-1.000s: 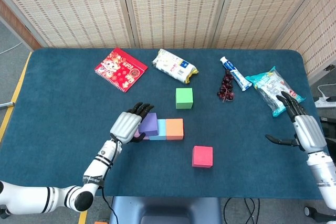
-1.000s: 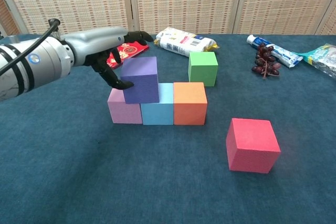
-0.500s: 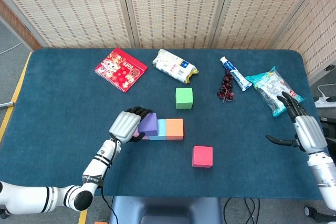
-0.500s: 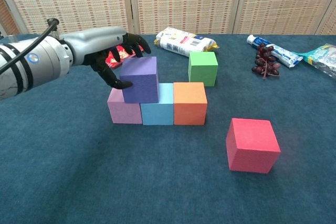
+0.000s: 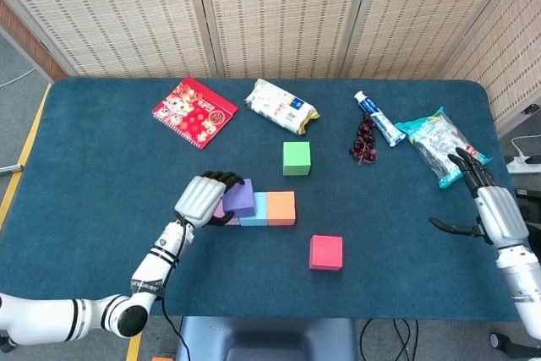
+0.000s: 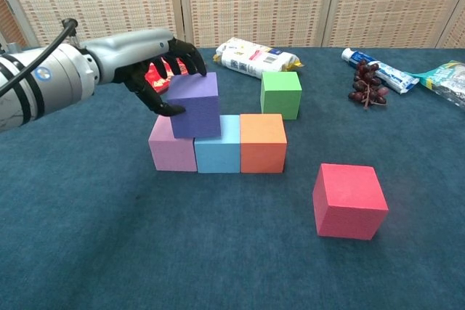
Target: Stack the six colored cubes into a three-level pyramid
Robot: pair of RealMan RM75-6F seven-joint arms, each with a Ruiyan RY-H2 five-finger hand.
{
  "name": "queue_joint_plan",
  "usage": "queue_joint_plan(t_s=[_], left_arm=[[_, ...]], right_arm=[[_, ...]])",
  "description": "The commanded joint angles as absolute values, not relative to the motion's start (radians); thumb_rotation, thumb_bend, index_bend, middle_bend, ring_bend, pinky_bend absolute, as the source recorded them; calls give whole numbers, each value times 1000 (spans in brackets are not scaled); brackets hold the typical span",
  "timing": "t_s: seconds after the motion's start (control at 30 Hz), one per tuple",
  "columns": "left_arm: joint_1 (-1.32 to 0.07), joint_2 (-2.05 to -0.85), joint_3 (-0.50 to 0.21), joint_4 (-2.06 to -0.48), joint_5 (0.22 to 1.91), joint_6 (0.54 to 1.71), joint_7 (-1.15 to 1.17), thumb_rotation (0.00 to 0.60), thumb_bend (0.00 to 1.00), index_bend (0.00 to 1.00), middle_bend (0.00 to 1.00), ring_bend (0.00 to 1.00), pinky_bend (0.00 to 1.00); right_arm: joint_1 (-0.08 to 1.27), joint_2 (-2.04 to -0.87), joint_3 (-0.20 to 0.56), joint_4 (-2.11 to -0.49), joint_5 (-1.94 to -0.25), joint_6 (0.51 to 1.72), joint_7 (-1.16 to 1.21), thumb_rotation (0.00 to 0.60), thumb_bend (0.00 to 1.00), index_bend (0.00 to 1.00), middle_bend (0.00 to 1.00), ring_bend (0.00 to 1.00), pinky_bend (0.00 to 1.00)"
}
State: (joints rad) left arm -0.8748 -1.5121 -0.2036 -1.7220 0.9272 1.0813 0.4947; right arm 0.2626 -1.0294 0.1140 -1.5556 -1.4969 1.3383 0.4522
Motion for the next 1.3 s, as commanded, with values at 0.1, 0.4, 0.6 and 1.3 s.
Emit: queue_joint_plan(t_s=[0.1,0.4,0.6,1.3], left_arm=[[-866,-1508,-196,-1695,960,1059,452,600,320,276,326,252,282],[-853,-1503,-184,-1664,1034,1031,374,600,317,277,317,241,275],[-851,-1503,-183,-1646,1051,1019,358,600,318,276,308,222,270],[-846,-1490,-183,-1611,1117,985,296,600,318,276,294,203,265]], right_arm=[[262,-1030,115,-1562,-1495,1337,443,600,241,0,83,57,222],[263,-1026,117,-1580,-1491,1337,424,600,241,0,83,57,222],[262,-1026,118,-1586,-1487,1334,415,600,240,0,83,57,222],[260,-1026,122,-1607,-1473,1330,386,600,241,0,83,57,222]])
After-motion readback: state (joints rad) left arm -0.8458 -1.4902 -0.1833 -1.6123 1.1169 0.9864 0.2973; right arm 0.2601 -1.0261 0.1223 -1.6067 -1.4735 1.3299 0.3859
